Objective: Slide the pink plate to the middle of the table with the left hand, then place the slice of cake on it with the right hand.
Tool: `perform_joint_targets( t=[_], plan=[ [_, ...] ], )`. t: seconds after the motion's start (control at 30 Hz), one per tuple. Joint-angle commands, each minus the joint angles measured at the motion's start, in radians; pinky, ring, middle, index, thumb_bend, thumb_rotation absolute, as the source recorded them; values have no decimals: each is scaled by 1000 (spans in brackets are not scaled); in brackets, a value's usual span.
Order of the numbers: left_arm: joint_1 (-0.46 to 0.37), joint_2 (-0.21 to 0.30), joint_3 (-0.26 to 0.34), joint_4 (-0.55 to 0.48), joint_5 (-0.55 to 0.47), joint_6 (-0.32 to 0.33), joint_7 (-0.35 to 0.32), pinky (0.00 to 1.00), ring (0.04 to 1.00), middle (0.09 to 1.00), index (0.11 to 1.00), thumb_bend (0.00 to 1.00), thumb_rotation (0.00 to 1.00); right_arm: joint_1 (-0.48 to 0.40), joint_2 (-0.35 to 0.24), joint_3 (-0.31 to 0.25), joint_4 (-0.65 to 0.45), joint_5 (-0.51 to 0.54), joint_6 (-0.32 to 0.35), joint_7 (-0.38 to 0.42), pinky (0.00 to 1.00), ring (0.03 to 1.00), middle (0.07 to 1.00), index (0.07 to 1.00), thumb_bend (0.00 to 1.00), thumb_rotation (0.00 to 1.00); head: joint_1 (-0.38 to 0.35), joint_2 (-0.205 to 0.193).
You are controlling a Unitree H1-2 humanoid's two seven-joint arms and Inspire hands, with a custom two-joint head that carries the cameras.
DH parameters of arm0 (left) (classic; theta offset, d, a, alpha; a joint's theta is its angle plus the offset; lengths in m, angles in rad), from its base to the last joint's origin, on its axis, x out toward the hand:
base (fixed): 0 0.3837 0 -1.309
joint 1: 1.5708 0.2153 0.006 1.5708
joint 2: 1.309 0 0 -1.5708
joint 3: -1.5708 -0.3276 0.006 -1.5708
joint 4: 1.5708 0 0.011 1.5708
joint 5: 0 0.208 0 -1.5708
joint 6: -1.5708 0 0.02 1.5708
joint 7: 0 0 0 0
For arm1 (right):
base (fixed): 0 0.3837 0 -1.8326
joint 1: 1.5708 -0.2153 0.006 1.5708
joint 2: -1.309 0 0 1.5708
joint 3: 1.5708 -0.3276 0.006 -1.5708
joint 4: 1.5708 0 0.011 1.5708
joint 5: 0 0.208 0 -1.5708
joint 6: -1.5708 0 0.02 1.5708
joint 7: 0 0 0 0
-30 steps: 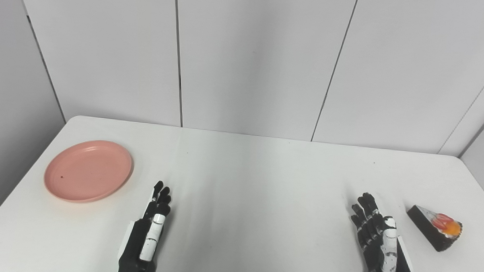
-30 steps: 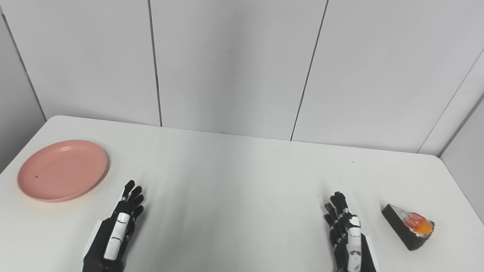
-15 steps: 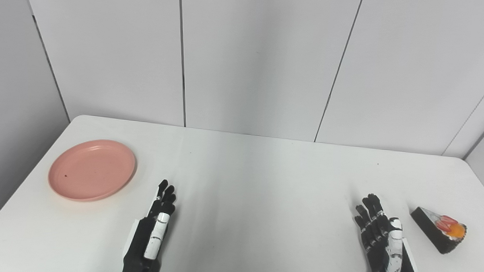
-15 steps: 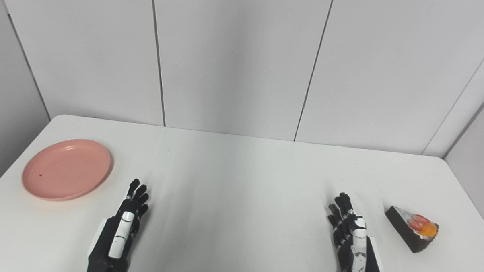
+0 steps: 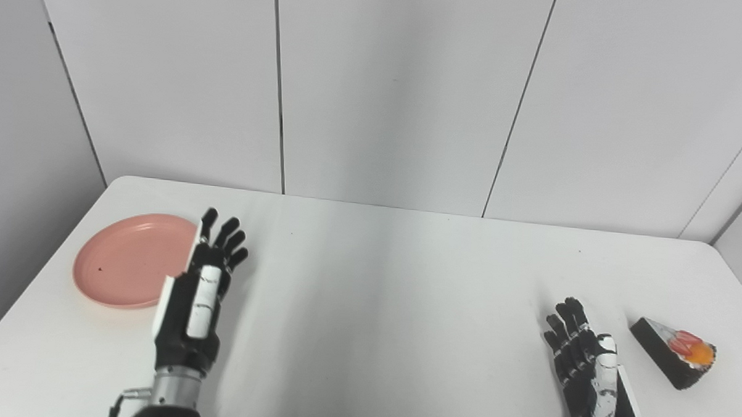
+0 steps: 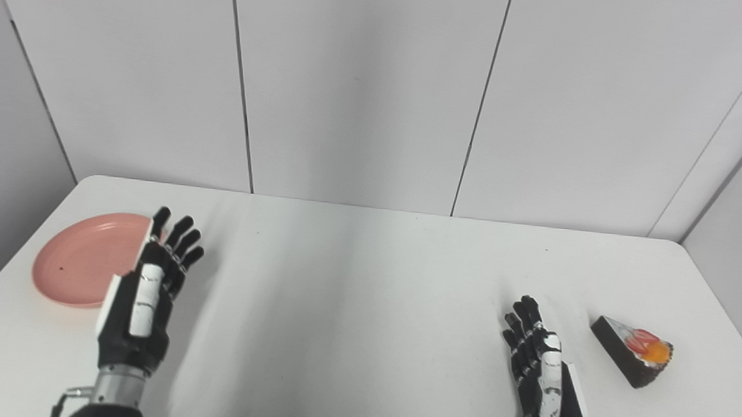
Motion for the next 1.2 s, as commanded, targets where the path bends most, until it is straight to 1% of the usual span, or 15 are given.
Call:
perform_joint_targets(
  t=[0.0,0.2,0.23,0.33,0.4,0.43,0.47,0.57,0.67,0.8,0.83,0.93,1.03,1.13,1.17],
  plan=[
    [-78,40,32,-29,-12,-2,16,843,892,900,911,890,839,31,8,4,3,1,-2,0,990,971,971,960,766,1000,2,6],
    [-210,143,110,26,-12,-1,30,766,858,868,856,925,840,30,9,3,1,-2,-2,-5,979,965,967,955,768,1000,2,10],
    [-226,159,121,37,-15,1,31,773,860,875,857,924,853,31,10,3,-1,-4,-3,-6,976,962,967,955,767,1000,3,9],
    [-277,238,161,98,-2,-7,32,803,882,888,861,910,873,35,9,4,-8,-7,-1,-10,969,956,965,953,762,1000,6,3],
    [-296,279,181,145,-1,-21,31,819,892,890,868,892,890,38,10,6,-10,-8,-2,-10,966,953,963,951,759,1000,5,-6],
    [-304,294,189,168,1,-29,34,803,886,874,862,867,909,39,11,7,-10,-11,-3,-10,963,951,961,949,758,1000,1,-19],
    [-309,303,193,182,1,-34,37,802,885,872,861,866,910,40,12,8,-10,-13,-4,-11,963,951,961,950,758,1000,1,-20],
    [-345,366,222,281,1,-57,38,811,886,893,883,855,912,44,18,8,-19,-8,-3,-12,968,952,962,951,748,1000,5,-19],
    [-379,415,238,369,-4,-86,39,829,891,892,871,837,914,44,18,8,-25,-9,2,-14,971,953,957,947,755,1000,10,-10],
    [-402,461,255,443,-16,-91,35,825,890,894,881,858,913,47,21,8,-34,-5,4,-14,971,953,960,951,751,1000,20,-12],
    [-405,467,257,454,-17,-93,36,809,885,885,881,882,900,48,21,8,-35,-6,3,-14,970,953,961,954,748,1000,20,-12],
    [-419,495,263,540,-22,-111,32,823,895,887,885,893,897,45,21,5,-32,12,8,-6,985,961,969,960,762,998,29,-20],
    [-436,520,266,650,-32,-147,18,884,924,906,887,877,890,43,22,5,-32,16,13,-10,978,960,965,956,761,997,28,-29],
    [-452,534,269,758,-42,-187,7,878,921,906,883,862,890,44,20,7,-28,13,6,-10,977,958,965,952,758,992,31,-39],
    [-456,536,270,782,-46,-199,5,855,923,910,889,833,893,45,18,8,-29,9,4,-9,976,958,969,956,758,997,31,-39]
  ],
)
